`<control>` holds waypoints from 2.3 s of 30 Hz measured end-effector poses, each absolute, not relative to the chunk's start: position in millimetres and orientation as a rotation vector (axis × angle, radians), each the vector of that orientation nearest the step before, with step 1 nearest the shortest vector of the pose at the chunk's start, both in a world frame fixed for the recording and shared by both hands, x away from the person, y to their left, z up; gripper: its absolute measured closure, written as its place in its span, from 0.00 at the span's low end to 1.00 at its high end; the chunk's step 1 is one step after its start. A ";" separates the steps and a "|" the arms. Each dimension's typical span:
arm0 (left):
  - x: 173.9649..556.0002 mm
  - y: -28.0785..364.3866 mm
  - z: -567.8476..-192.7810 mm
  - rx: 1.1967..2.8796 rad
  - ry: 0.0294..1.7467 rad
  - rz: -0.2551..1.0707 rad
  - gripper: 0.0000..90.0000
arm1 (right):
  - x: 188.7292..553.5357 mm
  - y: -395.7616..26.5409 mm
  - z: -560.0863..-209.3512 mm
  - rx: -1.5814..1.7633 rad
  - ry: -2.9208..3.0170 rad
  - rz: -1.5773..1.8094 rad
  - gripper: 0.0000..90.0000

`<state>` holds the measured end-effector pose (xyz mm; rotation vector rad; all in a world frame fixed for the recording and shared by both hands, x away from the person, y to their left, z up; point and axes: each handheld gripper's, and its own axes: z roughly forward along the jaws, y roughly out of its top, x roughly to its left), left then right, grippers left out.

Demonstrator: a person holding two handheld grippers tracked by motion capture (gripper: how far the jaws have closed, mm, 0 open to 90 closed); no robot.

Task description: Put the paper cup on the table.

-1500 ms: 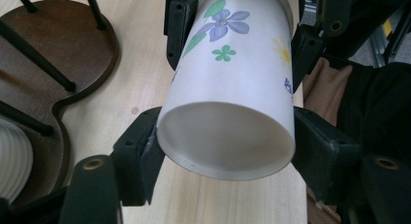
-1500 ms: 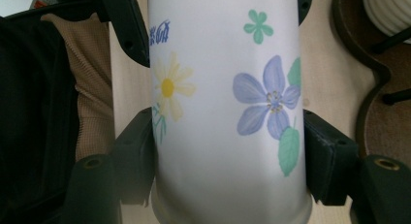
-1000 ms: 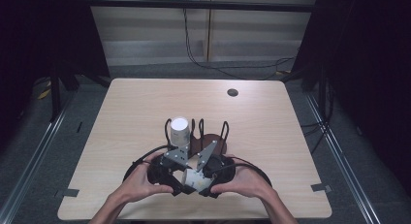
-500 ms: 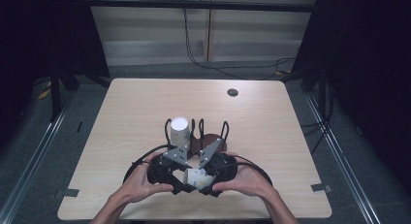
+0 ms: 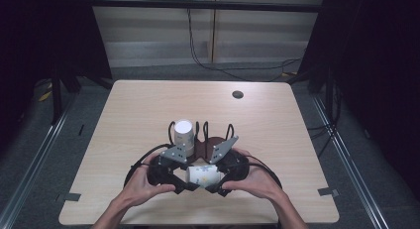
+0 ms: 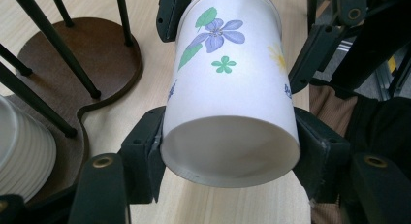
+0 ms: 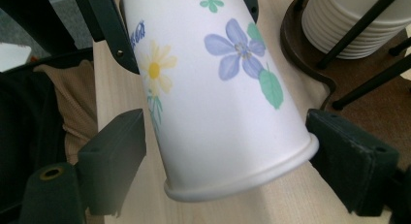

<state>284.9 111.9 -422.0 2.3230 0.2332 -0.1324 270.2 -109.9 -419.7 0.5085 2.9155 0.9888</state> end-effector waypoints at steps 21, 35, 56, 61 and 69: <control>285.5 125.9 -415.1 2.243 0.285 -0.105 0.41 | 269.9 -137.7 -413.7 0.626 2.795 1.246 0.17; 285.8 131.4 -409.5 2.192 0.295 -0.088 0.41 | 268.4 -151.7 -410.4 0.705 2.674 1.485 0.16; 282.0 132.5 -400.9 2.082 0.281 -0.088 0.41 | 267.6 -163.7 -403.3 0.726 2.514 1.787 0.16; 280.6 132.5 -399.1 2.066 0.285 -0.065 0.41 | 267.2 -162.1 -405.9 0.714 2.510 1.826 0.15; 279.4 132.8 -397.0 2.042 0.283 -0.072 0.41 | 267.7 -162.0 -407.6 0.713 2.479 1.908 0.15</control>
